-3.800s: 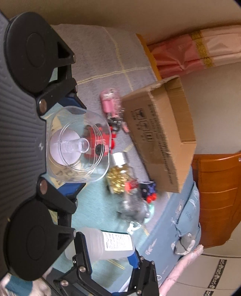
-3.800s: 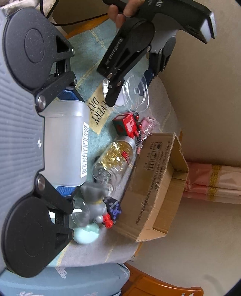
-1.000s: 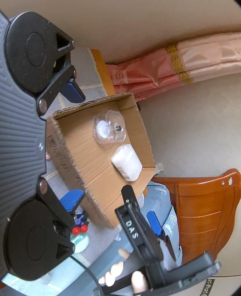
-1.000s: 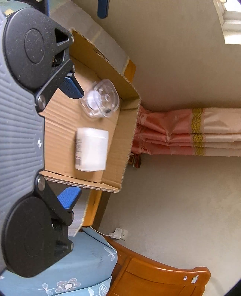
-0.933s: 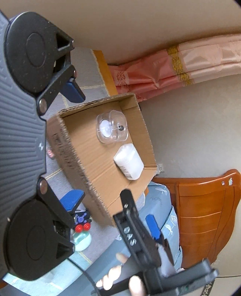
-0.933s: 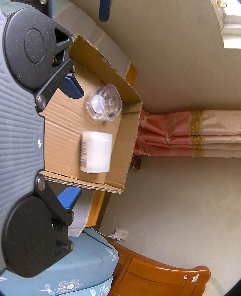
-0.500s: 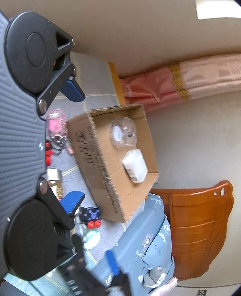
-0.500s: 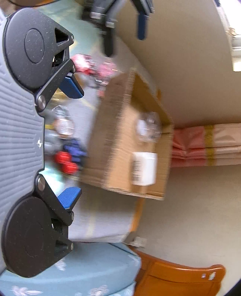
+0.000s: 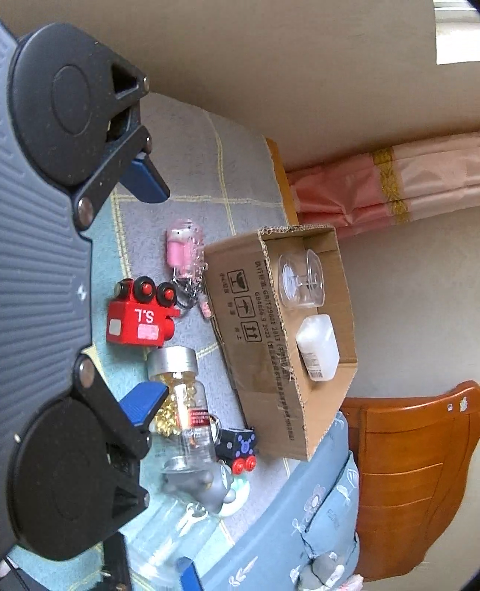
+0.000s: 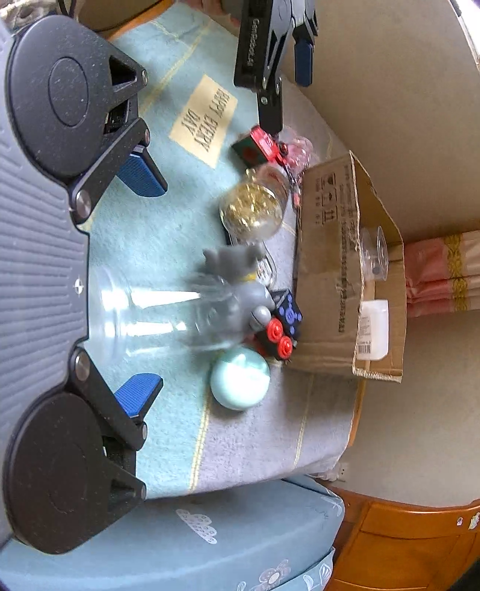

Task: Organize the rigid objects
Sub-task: 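Move both tools back over the remaining items on the blanket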

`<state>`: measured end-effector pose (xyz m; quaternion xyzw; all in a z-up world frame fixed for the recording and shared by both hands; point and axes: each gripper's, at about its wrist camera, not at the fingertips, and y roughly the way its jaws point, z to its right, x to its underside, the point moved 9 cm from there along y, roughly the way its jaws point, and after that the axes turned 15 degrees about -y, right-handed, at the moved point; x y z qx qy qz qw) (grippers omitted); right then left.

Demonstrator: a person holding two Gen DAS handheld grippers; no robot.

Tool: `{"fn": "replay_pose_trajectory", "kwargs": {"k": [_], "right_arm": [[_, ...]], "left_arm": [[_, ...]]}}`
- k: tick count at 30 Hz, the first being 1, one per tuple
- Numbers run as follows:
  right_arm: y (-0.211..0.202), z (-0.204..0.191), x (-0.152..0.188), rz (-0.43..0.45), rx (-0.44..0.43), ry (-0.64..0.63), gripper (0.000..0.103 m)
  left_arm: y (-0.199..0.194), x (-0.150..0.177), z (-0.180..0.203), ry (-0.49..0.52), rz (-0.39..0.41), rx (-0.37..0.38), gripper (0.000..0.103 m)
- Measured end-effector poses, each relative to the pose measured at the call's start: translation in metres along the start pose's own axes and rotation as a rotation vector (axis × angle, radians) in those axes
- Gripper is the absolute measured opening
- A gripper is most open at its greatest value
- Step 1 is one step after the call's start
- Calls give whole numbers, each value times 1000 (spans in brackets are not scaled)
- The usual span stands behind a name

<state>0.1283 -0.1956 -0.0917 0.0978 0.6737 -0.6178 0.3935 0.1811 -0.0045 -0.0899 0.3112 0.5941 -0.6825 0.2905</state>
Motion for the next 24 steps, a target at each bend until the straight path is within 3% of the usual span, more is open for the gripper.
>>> {"fn": "replay_pose_trajectory", "kwargs": {"k": [7, 12, 18, 21, 24], "right_arm": [[-3, -28, 4, -30, -42, -32, 103], [-2, -54, 4, -58, -168, -67, 103], [-7, -29, -16, -33, -18, -109, 103], [-4, -17, -25, -4, -3, -103, 103], [9, -12, -25, -26, -43, -78, 103]], "left_arm": [[-2, 3, -3, -20, -3, 25, 102], [-2, 4, -7, -37, -9, 39, 102], [-2, 5, -11, -56, -11, 56, 102], [-1, 7, -10, -56, -22, 70, 102], [0, 10, -10, -55, -38, 80, 102]]}}
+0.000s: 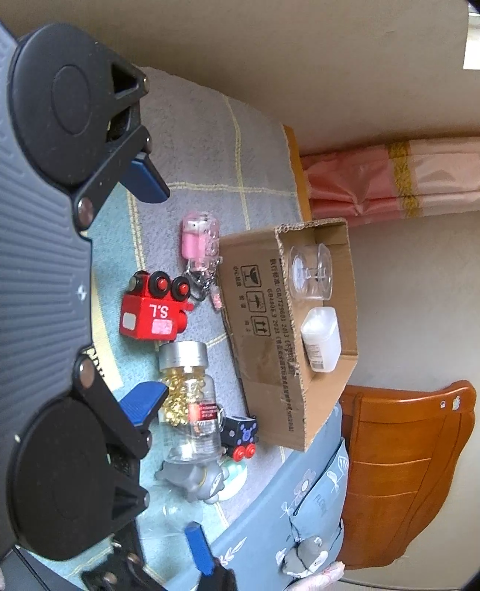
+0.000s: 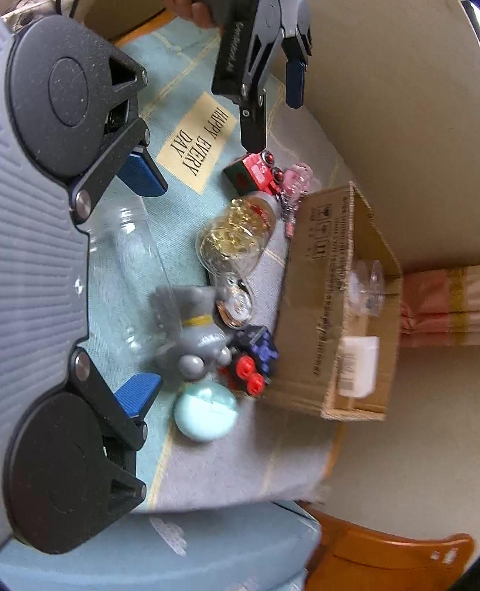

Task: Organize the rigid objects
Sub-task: 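Move both tools back over the remaining items on the blanket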

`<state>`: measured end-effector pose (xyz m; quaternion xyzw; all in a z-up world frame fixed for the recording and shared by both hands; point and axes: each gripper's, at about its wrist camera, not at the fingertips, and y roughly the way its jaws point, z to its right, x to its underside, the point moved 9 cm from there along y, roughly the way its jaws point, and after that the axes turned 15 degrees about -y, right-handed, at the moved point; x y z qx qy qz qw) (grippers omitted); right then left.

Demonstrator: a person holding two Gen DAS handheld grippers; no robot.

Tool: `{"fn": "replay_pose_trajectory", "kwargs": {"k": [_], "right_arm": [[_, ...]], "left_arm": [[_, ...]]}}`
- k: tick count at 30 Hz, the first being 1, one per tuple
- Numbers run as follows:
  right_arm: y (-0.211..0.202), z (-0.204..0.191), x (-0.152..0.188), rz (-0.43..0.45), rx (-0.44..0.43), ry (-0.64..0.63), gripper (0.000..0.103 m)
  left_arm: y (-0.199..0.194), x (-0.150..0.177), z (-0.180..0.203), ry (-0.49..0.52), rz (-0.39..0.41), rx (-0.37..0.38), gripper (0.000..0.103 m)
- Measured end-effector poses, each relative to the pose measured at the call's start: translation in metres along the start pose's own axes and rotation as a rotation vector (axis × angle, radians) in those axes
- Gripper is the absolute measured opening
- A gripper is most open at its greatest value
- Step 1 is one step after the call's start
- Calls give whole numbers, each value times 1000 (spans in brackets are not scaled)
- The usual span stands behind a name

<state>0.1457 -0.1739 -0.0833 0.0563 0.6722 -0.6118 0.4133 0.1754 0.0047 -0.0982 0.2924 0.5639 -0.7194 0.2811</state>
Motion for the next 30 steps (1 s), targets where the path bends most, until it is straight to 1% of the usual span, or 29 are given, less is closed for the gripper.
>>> {"fn": "replay_pose_trajectory", "kwargs": {"k": [2, 5, 8, 11, 14, 17, 19, 30], "right_arm": [[4, -6, 3, -30, -28, 3, 103], [7, -25, 10, -75, -50, -51, 103], [13, -40, 19, -115, -15, -81, 103], [20, -48, 26, -156, 30, -110, 103], [20, -51, 29, -151, 17, -92, 103], [19, -52, 30, -140, 23, -90, 103], [17, -54, 31, -129, 26, -91, 103], [21, -59, 26, -78, 42, -91, 103]], "left_arm": [[1, 1, 0, 4, -9, 3, 102], [6, 3, 0, 7, -29, 6, 102], [15, 7, 2, 27, -58, 21, 102], [25, 12, 1, 50, -93, 20, 102], [36, 21, -2, 57, -141, 21, 102], [47, 30, -8, 37, -185, 7, 103], [49, 30, -10, 19, -177, 9, 102], [64, 16, -5, 19, -152, -1, 101]]}}
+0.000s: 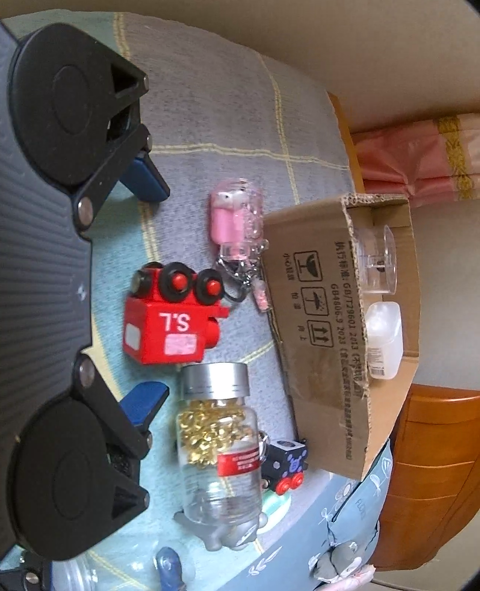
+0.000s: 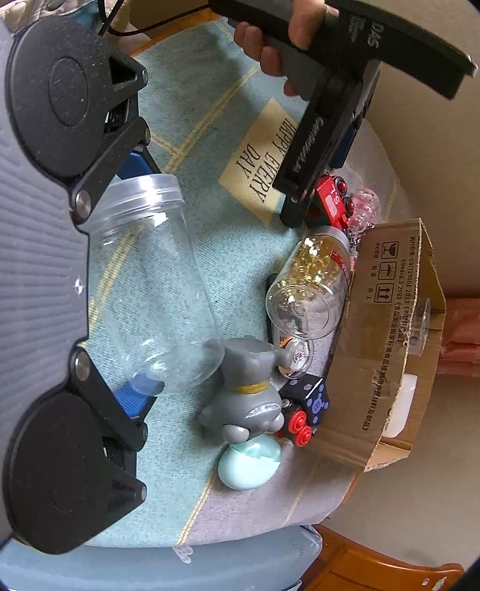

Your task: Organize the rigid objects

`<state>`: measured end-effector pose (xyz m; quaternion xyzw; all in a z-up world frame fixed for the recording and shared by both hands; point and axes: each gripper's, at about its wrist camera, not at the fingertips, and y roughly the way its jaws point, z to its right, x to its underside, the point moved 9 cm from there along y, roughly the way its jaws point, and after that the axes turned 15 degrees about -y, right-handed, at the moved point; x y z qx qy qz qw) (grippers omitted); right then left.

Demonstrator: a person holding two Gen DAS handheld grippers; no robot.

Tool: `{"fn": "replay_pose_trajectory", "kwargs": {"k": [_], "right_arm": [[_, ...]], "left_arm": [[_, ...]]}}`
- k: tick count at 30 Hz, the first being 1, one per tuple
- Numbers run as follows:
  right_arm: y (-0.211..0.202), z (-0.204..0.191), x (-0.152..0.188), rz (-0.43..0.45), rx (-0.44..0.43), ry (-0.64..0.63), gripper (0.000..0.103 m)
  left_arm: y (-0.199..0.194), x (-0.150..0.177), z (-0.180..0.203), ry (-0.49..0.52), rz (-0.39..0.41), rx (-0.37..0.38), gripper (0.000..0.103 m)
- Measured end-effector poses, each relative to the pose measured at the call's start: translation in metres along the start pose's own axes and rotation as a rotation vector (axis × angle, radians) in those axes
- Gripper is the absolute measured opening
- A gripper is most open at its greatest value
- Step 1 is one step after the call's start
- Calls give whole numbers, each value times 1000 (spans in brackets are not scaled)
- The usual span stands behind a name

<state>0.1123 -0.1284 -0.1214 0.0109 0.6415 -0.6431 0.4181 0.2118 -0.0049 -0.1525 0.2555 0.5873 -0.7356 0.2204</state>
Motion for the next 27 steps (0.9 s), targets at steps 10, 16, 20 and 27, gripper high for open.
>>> {"fn": "replay_pose_trajectory", "kwargs": {"k": [10, 16, 20, 27], "right_arm": [[1, -4, -1, 30, 8, -4, 103], [1, -5, -1, 31, 11, -2, 103], [2, -4, 0, 34, 14, 4, 103], [2, -6, 0, 20, 19, 11, 103]], "left_arm": [[-12, -1, 6, 53, 35, 54, 49], [-23, 8, -3, 60, 19, 42, 49], [-35, 21, -8, 68, 1, 52, 50], [-53, 40, -15, 73, -25, 67, 50]]}}
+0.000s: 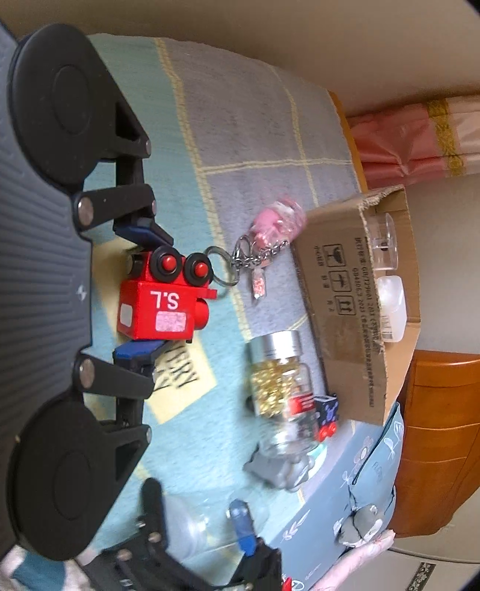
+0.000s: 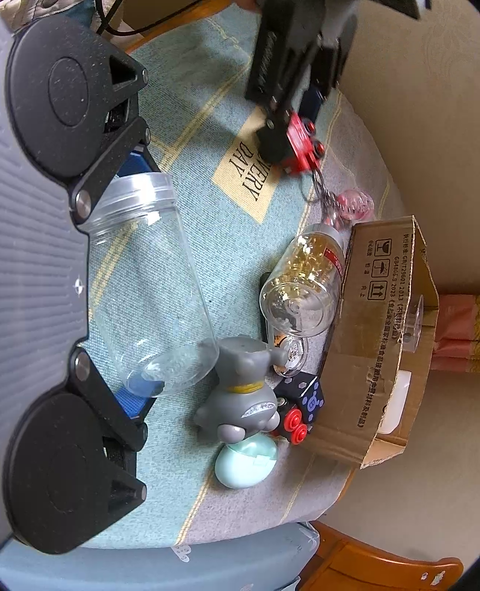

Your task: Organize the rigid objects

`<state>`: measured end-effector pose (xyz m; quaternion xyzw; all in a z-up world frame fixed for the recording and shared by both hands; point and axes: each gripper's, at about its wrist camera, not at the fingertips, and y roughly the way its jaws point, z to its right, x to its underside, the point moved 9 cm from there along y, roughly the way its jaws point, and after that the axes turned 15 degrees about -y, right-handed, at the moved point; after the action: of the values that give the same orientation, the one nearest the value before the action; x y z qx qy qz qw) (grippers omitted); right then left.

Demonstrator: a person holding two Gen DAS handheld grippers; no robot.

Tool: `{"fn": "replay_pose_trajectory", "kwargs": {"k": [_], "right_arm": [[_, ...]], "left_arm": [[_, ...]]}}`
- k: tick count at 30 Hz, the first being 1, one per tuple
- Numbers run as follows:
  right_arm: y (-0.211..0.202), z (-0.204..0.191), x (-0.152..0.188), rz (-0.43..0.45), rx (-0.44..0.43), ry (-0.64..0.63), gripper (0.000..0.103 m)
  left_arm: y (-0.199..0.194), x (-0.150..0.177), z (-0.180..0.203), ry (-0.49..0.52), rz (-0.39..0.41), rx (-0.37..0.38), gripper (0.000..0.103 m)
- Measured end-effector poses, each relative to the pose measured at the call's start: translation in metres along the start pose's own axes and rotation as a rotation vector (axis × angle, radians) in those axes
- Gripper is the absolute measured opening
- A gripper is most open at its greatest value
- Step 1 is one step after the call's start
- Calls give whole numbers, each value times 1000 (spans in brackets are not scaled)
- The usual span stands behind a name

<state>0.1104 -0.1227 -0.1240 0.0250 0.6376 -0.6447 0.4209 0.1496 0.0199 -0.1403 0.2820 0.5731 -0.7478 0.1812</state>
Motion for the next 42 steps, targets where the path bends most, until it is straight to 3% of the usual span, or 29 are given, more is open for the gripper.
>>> {"fn": "replay_pose_trajectory", "kwargs": {"k": [10, 22, 32, 38, 42], "right_arm": [[-16, 3, -1, -10, -15, -12, 103], [-41, 7, -55, 75, 28, -129, 103], [-11, -29, -123, 113, -67, -313, 103], [19, -58, -161, 104, -120, -332, 102], [40, -76, -170, 69, -145, -348, 87]], "left_arm": [[-6, 5, -4, -7, 23, 7, 53], [-16, 11, -17, -24, 28, 30, 50], [-41, 30, -45, -56, 11, 3, 50], [-51, 39, -49, -70, 20, 7, 50], [-52, 39, -52, -83, 22, 17, 50]]}}
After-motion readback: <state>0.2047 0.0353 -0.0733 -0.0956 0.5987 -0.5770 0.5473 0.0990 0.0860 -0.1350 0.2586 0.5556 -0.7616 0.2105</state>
